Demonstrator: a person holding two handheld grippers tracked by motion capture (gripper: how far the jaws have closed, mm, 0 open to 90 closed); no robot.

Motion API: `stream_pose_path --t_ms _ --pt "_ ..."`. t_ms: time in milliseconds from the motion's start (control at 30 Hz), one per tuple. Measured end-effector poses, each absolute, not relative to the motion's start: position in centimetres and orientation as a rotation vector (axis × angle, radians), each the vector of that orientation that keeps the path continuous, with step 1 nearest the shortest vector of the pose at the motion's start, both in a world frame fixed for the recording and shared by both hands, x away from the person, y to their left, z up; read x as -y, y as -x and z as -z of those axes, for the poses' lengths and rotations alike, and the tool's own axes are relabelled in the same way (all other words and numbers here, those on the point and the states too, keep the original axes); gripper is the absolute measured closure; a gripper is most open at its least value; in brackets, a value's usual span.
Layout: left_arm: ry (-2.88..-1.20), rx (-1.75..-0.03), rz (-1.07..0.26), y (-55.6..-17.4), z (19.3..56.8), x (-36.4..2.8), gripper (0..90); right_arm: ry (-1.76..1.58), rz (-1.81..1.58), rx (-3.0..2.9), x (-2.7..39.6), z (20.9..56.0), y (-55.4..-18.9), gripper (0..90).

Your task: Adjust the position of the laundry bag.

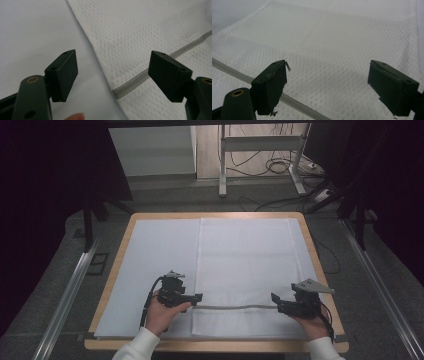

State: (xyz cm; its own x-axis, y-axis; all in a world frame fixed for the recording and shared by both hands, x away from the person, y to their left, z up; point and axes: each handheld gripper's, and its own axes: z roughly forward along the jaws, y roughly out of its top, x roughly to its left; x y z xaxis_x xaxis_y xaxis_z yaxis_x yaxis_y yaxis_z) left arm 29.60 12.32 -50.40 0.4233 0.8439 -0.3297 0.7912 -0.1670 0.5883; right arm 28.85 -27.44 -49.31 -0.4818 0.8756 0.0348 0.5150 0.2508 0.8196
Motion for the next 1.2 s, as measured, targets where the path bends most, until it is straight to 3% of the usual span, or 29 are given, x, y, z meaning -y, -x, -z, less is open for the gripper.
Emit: stream_pose_path --t_ms 933,1200 --pt "-1.979 -1.417 -0.010 -30.4 52.4 -10.8 25.3 -1.296 -1.121 -2.033 27.9 49.2 -28.8 15.5" --pt "-1.987 -1.396 -0.038 -30.4 52.5 -10.3 39.1 -1.294 -1.118 -2.036 27.9 49.2 -28.8 15.5"
